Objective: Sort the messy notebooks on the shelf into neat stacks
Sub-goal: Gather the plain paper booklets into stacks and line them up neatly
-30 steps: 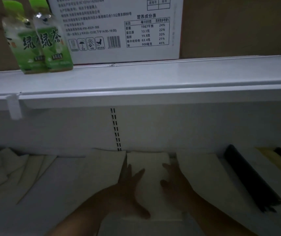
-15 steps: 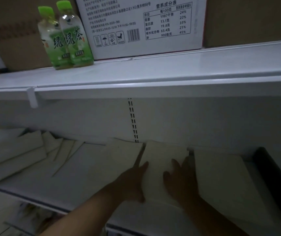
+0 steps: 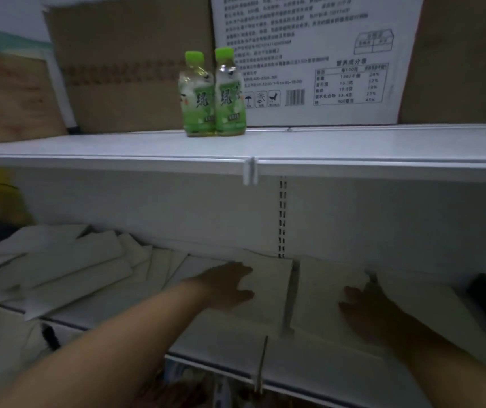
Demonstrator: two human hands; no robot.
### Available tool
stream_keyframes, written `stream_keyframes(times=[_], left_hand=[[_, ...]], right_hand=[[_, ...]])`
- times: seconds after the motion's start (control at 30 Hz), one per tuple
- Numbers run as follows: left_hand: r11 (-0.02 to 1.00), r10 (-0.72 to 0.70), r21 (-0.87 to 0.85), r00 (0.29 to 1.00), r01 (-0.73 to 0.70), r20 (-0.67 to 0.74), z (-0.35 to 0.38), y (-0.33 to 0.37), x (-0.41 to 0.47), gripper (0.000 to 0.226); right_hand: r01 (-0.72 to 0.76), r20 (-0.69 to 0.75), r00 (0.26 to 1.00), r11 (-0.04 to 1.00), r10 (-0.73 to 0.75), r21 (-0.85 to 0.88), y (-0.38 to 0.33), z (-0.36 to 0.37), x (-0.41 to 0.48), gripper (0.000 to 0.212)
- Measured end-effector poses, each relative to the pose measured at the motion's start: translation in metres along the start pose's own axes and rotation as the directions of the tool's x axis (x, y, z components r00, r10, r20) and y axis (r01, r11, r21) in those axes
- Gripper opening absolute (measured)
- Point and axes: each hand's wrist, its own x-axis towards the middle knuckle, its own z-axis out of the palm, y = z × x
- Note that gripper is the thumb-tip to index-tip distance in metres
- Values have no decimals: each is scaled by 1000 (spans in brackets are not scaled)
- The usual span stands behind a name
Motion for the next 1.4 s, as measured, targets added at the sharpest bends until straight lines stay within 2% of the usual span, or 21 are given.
stream_keyframes(times=[0.03,0.07,0.13,0.23,0.3,0.4,0.47,0.53,0.6,0.67,0.8,0.87,0.97,1.03,1.1,1.13,1.27,1.4], left_hand=[[999,-52,12,998,52,-17,-6,-27,-6,66],[995,-93,25,995,94,-49,-12,-52,-14,65],[990,-121,51,981,130,-150,-27,-98,-35,62],[982,-134,86,944,167,-303,-43,-163,-67,56],[963,-167,142,920,229,-355,-46,-204,-86,56],[932,-280,151,921,328,-272,-39,-254,-118,61],[929,-298,156,928,336,-223,-30,-281,-138,63],[929,-315,136,929,344,-193,-25,-305,-154,62],[929,-358,35,920,368,-162,-18,-326,-163,61],[926,-378,-74,908,370,-180,-7,-342,-167,56],[927,-369,-167,900,336,-232,7,-370,-163,43],[925,-367,-194,902,327,-228,6,-384,-158,39],[920,-373,-218,897,325,-239,-3,-408,-147,37],[921,-373,-207,897,329,-235,-12,-424,-139,37],[922,-371,-203,902,330,-219,-19,-439,-132,38],[925,-363,-202,905,322,-221,-22,-446,-129,38],[938,-328,-191,919,289,-221,-24,-462,-110,40],[955,-271,-159,955,251,-118,-15,-468,-81,62]], right_hand=[[-19,97,995,999,24,-47,-14,-34,-8,61],[-52,126,990,998,55,-28,-38,-81,-22,53],[-13,34,999,991,9,131,-82,-118,-22,54],[174,-12,984,958,-176,228,-186,-157,-17,58],[283,-11,957,921,-290,267,-253,-168,-18,59],[432,21,891,860,-454,270,-331,-160,-23,61],[510,72,842,833,-534,215,-368,-155,-23,62],[540,97,821,820,-563,191,-397,-157,-19,63],[554,114,809,813,-577,182,-419,-159,-11,63],[564,106,801,802,-589,196,-439,-159,0,63],[602,21,788,779,-615,176,-474,-154,31,55],[608,-31,789,773,-614,179,-493,-152,52,51],[584,-148,810,764,-567,273,-523,-147,80,47],[573,-340,812,759,-474,310,-546,-136,95,42],[521,-406,836,766,-369,377,-562,-124,104,27],[501,-424,843,766,-329,401,-568,-118,108,20],[442,-433,867,779,-245,445,-575,-110,116,25],[407,-387,896,752,-218,519,-577,-110,116,27]])
